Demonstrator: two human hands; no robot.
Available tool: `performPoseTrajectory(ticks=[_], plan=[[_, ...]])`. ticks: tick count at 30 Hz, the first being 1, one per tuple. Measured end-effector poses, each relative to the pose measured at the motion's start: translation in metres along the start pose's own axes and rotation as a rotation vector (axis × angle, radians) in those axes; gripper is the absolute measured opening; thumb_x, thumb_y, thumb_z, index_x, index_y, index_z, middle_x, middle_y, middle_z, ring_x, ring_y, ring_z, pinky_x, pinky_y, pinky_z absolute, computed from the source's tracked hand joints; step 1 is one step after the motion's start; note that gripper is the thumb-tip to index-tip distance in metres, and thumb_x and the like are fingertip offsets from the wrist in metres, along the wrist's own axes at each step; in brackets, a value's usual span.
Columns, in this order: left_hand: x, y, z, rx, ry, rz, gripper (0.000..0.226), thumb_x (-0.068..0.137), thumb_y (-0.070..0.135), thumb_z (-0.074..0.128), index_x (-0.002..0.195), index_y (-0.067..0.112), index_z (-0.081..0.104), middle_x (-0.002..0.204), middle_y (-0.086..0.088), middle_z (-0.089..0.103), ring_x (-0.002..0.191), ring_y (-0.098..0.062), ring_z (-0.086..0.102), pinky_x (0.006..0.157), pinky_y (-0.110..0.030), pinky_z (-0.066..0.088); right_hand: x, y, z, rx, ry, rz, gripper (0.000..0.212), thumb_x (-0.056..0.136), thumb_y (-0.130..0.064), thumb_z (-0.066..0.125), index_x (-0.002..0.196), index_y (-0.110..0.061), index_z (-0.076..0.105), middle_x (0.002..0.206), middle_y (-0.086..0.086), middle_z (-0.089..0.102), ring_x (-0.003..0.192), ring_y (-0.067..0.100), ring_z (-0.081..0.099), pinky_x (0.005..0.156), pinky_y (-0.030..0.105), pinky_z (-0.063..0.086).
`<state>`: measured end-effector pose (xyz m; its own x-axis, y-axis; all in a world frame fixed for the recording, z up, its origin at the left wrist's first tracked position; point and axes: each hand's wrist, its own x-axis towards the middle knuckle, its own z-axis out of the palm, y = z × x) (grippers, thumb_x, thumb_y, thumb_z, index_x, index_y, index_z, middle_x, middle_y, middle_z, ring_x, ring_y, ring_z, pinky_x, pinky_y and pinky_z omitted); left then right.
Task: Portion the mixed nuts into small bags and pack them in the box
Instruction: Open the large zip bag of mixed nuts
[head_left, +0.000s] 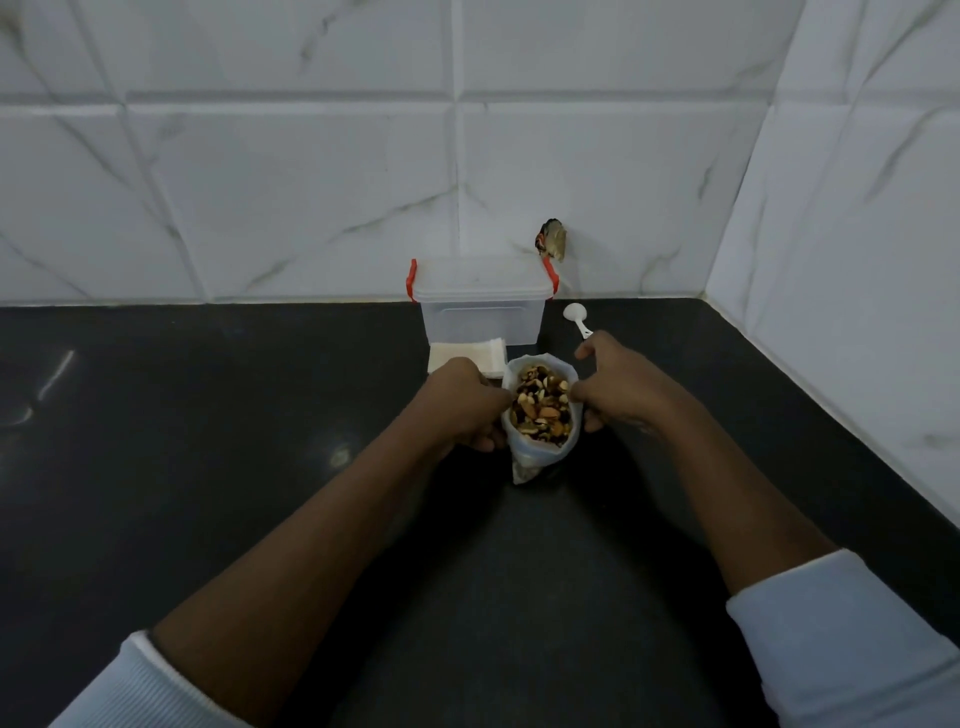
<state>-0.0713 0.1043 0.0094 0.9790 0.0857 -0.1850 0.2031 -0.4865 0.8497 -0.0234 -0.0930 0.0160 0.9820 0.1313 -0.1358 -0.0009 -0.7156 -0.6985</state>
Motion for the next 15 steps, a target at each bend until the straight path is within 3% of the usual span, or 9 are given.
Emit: performPoseTrajectory(ticks=[5, 8, 12, 15], plan=[[0.008, 0.013, 0.011, -0.045, -0.052, -0.015, 0.016, 0.1, 0.012, 0.062, 0.103, -0.003, 0.065, 0.086, -0.018, 0.072, 0.066, -0.022, 0.073, 0.06, -0.031, 0.063, 0.003, 0.005, -0.002, 0.007, 0.085, -0.036, 0.04, 0.096, -0.016, 0.066, 0.129, -0.021, 0.045, 0.101, 0.009, 0.067, 0.075, 0.022, 0.075, 0.067, 0.035, 0.064], [0.01, 0.009, 0.023, -0.172, -0.093, -0.02, 0.014, 0.1, 0.007, 0.058, 0.102, -0.005, 0.065, 0.085, -0.019, 0.073, 0.065, -0.022, 0.073, 0.063, -0.034, 0.064, 0.005, 0.007, -0.003, -0.081, 0.064, -0.05, 0.04, 0.093, -0.019, 0.071, 0.124, -0.023, 0.046, 0.102, 0.006, 0.064, 0.085, 0.021, 0.07, 0.072, 0.037, 0.062], [0.013, 0.003, 0.025, -0.243, -0.15, -0.042, 0.014, 0.101, 0.007, 0.056, 0.108, -0.003, 0.063, 0.089, -0.022, 0.075, 0.07, -0.025, 0.075, 0.065, -0.035, 0.063, 0.009, 0.011, -0.003, -0.111, 0.125, -0.083, 0.033, 0.095, -0.017, 0.066, 0.124, -0.021, 0.05, 0.098, 0.003, 0.06, 0.084, 0.017, 0.063, 0.062, 0.029, 0.046], [0.018, 0.003, 0.021, -0.215, -0.169, -0.056, 0.014, 0.101, 0.009, 0.058, 0.11, 0.0, 0.062, 0.09, -0.021, 0.075, 0.07, -0.025, 0.075, 0.065, -0.036, 0.064, 0.013, 0.015, -0.006, -0.067, 0.144, -0.052, 0.034, 0.094, -0.014, 0.064, 0.124, -0.023, 0.051, 0.102, 0.004, 0.06, 0.086, 0.019, 0.064, 0.065, 0.032, 0.051]])
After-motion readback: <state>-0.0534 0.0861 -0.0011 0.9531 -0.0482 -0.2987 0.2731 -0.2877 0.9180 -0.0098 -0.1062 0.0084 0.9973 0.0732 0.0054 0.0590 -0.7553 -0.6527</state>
